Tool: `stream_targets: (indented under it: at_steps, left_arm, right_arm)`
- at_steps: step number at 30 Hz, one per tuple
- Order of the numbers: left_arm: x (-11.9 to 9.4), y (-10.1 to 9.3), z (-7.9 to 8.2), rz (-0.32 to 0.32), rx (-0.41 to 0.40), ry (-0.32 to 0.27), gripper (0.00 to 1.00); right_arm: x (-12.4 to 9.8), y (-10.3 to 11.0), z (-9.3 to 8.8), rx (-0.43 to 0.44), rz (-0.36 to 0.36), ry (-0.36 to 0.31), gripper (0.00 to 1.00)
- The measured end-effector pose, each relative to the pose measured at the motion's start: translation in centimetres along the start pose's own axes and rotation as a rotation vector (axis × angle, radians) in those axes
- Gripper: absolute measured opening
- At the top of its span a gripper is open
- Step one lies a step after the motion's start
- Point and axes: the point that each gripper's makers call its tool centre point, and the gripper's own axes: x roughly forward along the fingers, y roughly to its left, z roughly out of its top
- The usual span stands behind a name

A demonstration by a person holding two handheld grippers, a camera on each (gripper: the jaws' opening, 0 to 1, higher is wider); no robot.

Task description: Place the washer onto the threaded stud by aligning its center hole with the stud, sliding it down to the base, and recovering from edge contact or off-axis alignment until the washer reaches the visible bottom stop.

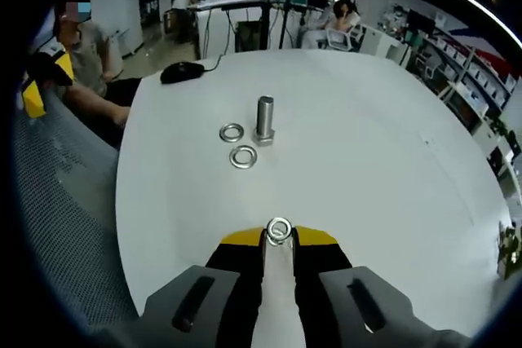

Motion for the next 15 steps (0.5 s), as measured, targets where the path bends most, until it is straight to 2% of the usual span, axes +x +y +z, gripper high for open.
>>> stream_targets:
  at_steps: [7, 15]
  left_arm:
    - [0.0, 0.0, 0.0, 0.001, 0.0, -0.003, 0.2]
    - [0.0, 0.0, 0.0, 0.001, 0.001, -0.004, 0.2]
  right_arm:
    - [-0.9, -1.4, 0.6, -0.032, -0.065, -0.014, 0.14]
    - [-0.9, -2.5, -0.2, -0.027, -0.095, 0.015, 0.14]
